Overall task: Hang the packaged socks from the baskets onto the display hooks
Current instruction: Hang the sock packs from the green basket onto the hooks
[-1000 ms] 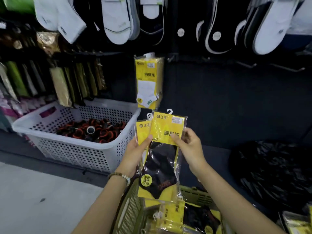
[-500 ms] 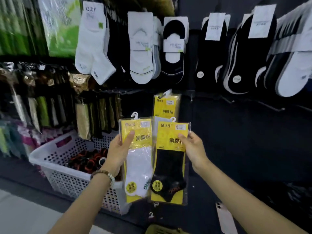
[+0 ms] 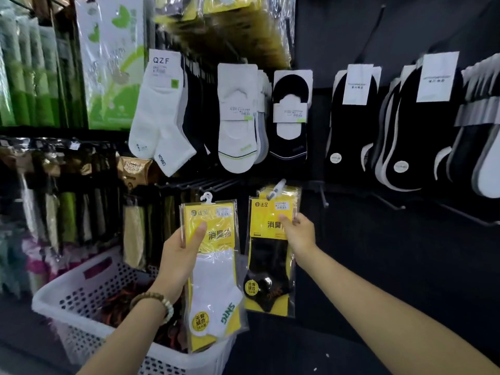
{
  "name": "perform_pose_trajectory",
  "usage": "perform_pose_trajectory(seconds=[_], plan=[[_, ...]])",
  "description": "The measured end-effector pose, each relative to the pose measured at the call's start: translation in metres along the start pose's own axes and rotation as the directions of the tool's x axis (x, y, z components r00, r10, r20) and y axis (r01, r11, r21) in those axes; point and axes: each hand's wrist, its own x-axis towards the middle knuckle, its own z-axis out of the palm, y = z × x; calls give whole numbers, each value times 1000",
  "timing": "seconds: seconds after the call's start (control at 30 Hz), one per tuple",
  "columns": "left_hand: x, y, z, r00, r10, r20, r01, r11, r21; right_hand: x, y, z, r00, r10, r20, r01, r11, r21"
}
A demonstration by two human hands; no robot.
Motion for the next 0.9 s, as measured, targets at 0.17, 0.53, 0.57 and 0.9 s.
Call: perform_pose_trajectory(seconds=[0.17, 0.53, 0.57, 0.9], plan=[[0, 0, 9, 1000, -1, 20, 1, 1000, -26, 12, 13, -7, 966, 221, -136, -210, 974, 89], [-23, 14, 34, 994, -55, 95, 67, 989, -129, -67, -13, -21, 967, 41, 250, -69, 992, 104], [-26, 16, 37, 994, -62, 91, 75, 987, -145, -75, -18, -20, 963, 10, 268, -41, 993, 110], [-48, 19, 47, 985, -148, 84, 164, 957, -240, -107, -33, -24, 963, 27, 269, -84, 976, 201]])
